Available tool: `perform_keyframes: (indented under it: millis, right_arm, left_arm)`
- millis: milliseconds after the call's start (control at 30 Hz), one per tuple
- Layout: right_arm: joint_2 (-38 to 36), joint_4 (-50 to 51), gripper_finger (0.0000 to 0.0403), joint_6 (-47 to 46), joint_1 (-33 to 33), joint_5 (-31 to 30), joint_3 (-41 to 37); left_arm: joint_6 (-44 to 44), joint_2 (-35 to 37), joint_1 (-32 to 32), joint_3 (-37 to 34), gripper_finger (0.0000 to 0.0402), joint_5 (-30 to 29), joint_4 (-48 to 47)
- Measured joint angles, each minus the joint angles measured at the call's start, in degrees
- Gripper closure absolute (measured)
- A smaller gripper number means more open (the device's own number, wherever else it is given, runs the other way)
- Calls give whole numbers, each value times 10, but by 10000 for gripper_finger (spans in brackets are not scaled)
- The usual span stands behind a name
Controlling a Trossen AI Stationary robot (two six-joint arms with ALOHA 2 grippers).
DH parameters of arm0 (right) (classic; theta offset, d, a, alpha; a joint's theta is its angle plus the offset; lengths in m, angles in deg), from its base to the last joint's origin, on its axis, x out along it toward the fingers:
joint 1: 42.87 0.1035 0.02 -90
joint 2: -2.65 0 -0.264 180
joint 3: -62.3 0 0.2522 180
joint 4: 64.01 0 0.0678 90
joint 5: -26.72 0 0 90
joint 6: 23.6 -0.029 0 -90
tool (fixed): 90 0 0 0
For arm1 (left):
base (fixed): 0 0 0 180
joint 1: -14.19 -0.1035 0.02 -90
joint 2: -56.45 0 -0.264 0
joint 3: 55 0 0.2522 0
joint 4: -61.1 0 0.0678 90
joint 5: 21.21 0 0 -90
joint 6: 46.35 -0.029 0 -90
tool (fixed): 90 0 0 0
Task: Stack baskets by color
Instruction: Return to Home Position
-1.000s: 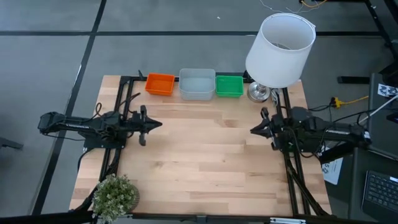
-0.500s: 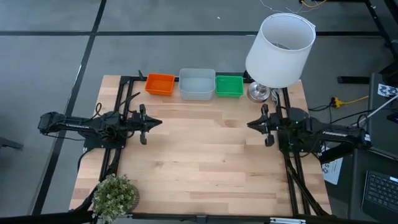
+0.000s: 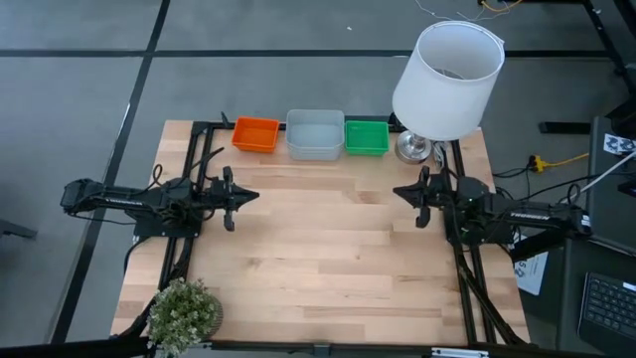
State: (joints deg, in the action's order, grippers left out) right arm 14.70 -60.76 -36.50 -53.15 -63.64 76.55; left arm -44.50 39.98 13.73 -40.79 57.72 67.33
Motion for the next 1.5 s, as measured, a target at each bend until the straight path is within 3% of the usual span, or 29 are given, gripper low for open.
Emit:
perform_keyframes:
  millis: [433,1500]
  right_arm:
    - [-59,21,387,59,0,31,-1]
    - [-59,22,387,59,0,29,-1]
  left_arm:
    - [0,0,0,0,401,0,0]
    - [0,0,0,0,401,0,0]
